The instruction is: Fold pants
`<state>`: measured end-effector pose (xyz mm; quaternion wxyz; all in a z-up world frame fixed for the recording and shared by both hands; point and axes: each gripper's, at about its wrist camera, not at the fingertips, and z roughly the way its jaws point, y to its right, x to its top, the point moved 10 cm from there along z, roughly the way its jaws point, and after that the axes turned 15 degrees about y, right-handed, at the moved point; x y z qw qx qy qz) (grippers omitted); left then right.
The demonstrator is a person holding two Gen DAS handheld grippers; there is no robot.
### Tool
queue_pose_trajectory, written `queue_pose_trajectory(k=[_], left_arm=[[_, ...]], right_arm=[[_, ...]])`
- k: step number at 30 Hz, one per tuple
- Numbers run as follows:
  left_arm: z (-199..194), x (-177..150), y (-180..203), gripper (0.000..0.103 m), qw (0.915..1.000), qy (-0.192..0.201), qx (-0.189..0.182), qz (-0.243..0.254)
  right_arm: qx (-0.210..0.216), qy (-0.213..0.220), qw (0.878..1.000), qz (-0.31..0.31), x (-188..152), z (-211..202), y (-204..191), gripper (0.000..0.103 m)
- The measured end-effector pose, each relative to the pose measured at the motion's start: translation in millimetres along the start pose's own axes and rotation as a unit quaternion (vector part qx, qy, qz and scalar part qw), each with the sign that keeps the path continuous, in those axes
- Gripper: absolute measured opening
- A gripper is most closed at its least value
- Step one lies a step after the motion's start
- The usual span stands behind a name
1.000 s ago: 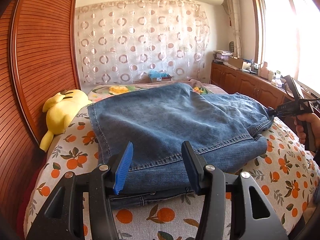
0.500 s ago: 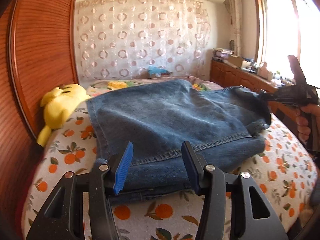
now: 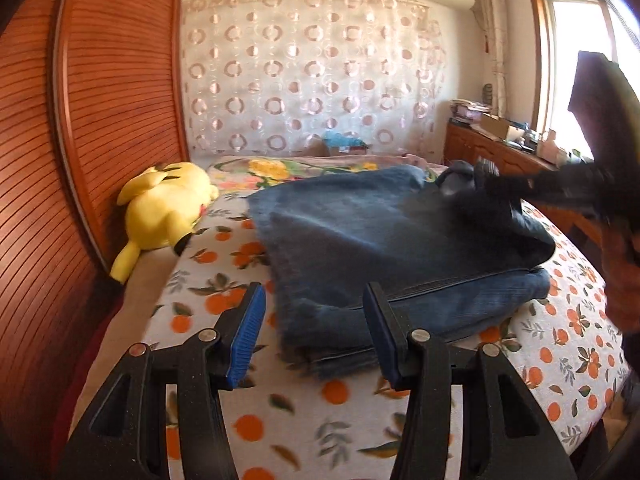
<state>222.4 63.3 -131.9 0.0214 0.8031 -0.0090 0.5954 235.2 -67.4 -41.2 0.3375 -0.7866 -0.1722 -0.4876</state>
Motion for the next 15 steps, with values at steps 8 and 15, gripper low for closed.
queue_pose_trajectory(k=[8, 15], left_arm=[[-2.0, -5.4, -12.5, 0.052, 0.9999, -0.004, 0.006, -0.01], [2.2, -5.3, 12.8, 0.052, 0.9998, -0.005, -0.017, 0.007]], right_arm=[[-0.017, -0.055, 0.998, -0.019, -49.7, 9.4, 3.4, 0.007], [-0.066, -0.037, 0.996, -0.047, -56.8, -26.5, 14.5, 0.019]])
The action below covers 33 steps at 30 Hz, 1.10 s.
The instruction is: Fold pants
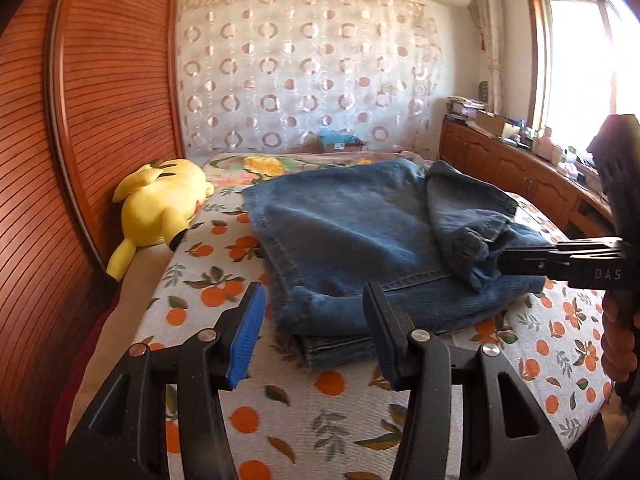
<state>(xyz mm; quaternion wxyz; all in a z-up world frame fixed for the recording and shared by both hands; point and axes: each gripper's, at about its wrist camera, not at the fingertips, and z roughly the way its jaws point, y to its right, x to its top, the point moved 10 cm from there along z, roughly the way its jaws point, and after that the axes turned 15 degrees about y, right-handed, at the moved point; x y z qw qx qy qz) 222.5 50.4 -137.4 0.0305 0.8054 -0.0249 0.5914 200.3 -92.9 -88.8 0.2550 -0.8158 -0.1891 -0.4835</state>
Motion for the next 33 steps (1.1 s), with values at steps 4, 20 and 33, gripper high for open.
queue_pose_trajectory(k=[4, 20, 33], left_arm=[[1.1, 4.1, 19.0, 0.052, 0.9998, 0.0, -0.018, 0.001], [25.8, 36.7, 122.1, 0.052, 0.989, -0.003, -0.132, 0.068], [80.9, 48.1, 203.0, 0.049, 0.9697, -0.072, -0.207, 0.108]], right_arm=[[-0.028, 0.016, 0.999, -0.022, -7.2, -24.8, -3.9, 0.027], [-0.173, 0.014, 0.985, -0.002, -55.0, -85.8, 51.1, 0.031], [-0.218, 0.016, 0.976, 0.018, -61.7, -116.3, 51.5, 0.031]])
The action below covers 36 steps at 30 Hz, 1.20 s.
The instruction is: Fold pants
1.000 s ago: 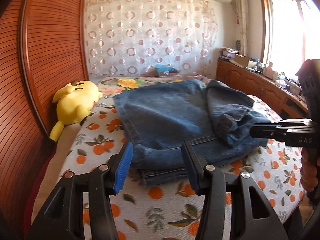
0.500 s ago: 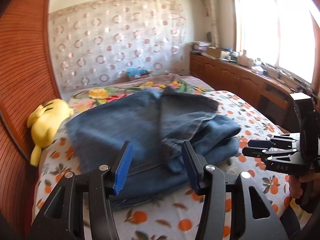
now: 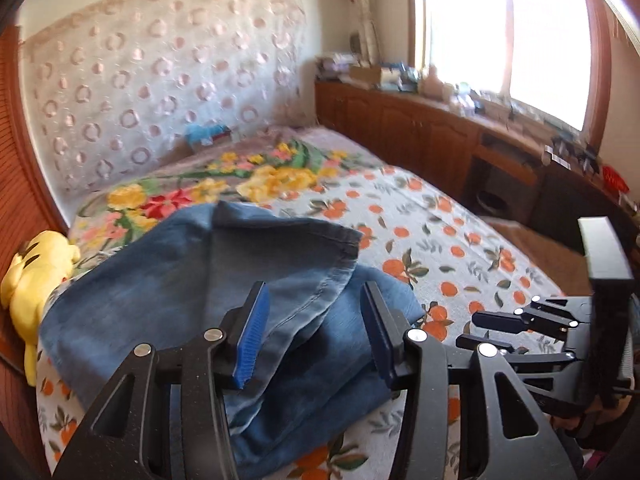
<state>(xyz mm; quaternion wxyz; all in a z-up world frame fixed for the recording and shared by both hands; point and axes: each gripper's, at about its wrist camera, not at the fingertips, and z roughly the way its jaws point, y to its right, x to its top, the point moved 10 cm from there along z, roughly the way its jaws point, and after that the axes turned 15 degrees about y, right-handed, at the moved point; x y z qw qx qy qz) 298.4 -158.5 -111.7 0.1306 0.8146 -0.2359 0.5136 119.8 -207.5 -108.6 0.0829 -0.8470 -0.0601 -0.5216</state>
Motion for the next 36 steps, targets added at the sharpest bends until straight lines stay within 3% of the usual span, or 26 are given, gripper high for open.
queue_pose_trajectory(k=[6, 11, 14, 19, 24, 28, 31, 34, 36], left_arm=[[27.0, -22.4, 1.9, 0.048, 0.9967, -0.063, 0.016, 0.049], [26.3, -26.1, -12.6, 0.015, 0.9966, -0.067, 0.032, 0.035], [15.2, -14.4, -30.5, 0.012, 0.9976, -0.047, 0.049, 0.014], [-29.8, 25.3, -83.4, 0.011, 0.9957, 0.014, 0.086, -0.033], [-68.0, 41.3, -141.6, 0.011, 0.9894, 0.04, 0.125, -0.063], [-78.3, 22.6, -176.3, 0.011, 0.9845, 0.03, 0.15, -0.086], [-69.8, -4.6, -185.5, 0.012, 0.984, 0.002, 0.146, -0.101], [-65.0, -31.9, -188.3, 0.016, 0.9831, -0.021, 0.148, -0.106], [-69.7, -45.2, -189.1, 0.029, 0.9824, -0.025, 0.148, -0.112]], right_arm=[[0.008, 0.005, 1.0, 0.017, -4.5, -5.7, 2.3, 0.031], [0.007, 0.011, 1.0, 0.013, -4.6, 3.7, 6.3, 0.031], [0.005, 0.013, 1.0, 0.011, -4.1, 12.5, 9.4, 0.031], [0.007, 0.015, 1.0, 0.003, -2.8, 9.7, 7.8, 0.031], [0.005, 0.014, 1.0, -0.003, -3.5, 12.3, 7.0, 0.031], [0.006, 0.014, 1.0, 0.001, -3.5, 13.1, 10.1, 0.031], [0.006, 0.012, 1.0, 0.0, -3.8, 14.6, 9.8, 0.031], [0.007, 0.012, 1.0, -0.003, -3.9, 15.6, 9.3, 0.031], [0.007, 0.012, 1.0, -0.002, -4.0, 15.9, 10.1, 0.031]])
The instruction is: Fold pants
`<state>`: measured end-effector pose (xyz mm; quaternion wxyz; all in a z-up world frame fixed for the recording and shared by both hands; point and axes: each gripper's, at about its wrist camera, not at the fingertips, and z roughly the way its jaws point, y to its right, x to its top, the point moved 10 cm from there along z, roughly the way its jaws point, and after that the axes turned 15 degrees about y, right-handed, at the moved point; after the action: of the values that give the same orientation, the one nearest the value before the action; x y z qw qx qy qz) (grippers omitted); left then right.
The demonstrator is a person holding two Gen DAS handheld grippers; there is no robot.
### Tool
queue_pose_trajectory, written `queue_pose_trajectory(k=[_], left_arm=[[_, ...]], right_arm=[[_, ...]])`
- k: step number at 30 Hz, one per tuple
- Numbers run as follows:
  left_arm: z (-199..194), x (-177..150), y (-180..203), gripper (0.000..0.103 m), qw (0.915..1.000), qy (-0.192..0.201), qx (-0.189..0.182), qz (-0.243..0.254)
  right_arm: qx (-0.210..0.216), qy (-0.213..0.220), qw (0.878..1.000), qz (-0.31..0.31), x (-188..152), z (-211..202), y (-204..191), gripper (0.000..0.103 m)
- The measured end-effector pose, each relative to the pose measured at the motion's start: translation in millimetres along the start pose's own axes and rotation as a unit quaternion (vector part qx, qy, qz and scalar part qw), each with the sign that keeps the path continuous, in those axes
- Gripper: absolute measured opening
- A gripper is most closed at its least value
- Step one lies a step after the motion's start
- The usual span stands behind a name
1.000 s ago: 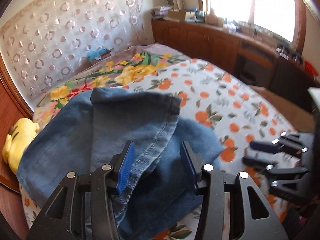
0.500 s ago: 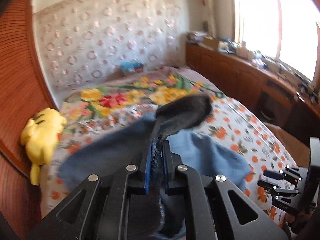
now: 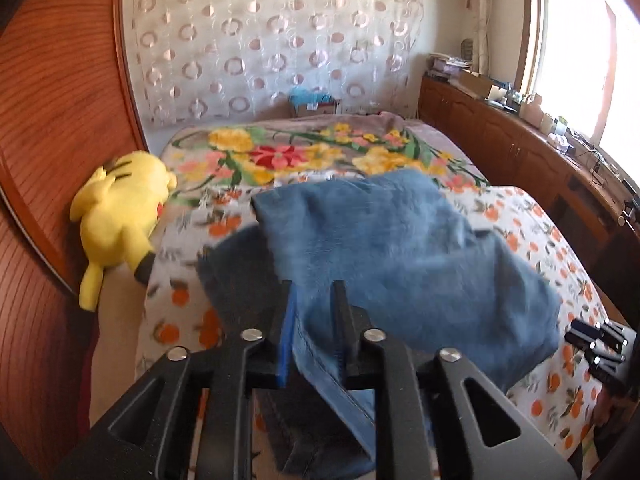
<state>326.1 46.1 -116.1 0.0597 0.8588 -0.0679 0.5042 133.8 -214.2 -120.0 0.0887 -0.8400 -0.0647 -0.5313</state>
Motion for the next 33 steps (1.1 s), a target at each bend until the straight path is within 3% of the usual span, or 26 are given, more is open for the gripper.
queue_pose_trajectory(k=[5, 14, 20, 27, 33], left_arm=[[-19.1, -27.6, 1.4, 0.04, 0.9996, 0.004, -0.021, -0.02], [-34.7, -71.1, 33.9, 0.04, 0.9981, -0.008, -0.055, -0.027], [-27.3, -78.8, 38.8, 0.04, 0.9987, -0.013, -0.046, -0.015], [-34.1, -69.9, 36.0, 0.014, 0.999, 0.01, -0.043, -0.008], [-54.0, -48.0, 27.9, 0.01, 0.9974, 0.052, -0.041, -0.027]], right_arm=[[0.0, 0.001, 1.0, 0.002, 0.2, 1.1, 1.4, 0.031], [0.028, 0.007, 1.0, 0.001, 7.4, 0.2, -7.9, 0.031], [0.062, 0.007, 0.998, -0.018, 29.0, 11.6, -27.1, 0.031], [0.072, -0.027, 0.996, -0.047, 35.0, 47.2, -42.0, 0.031], [0.088, -0.012, 0.995, -0.037, 52.0, 55.3, -44.7, 0.031]])
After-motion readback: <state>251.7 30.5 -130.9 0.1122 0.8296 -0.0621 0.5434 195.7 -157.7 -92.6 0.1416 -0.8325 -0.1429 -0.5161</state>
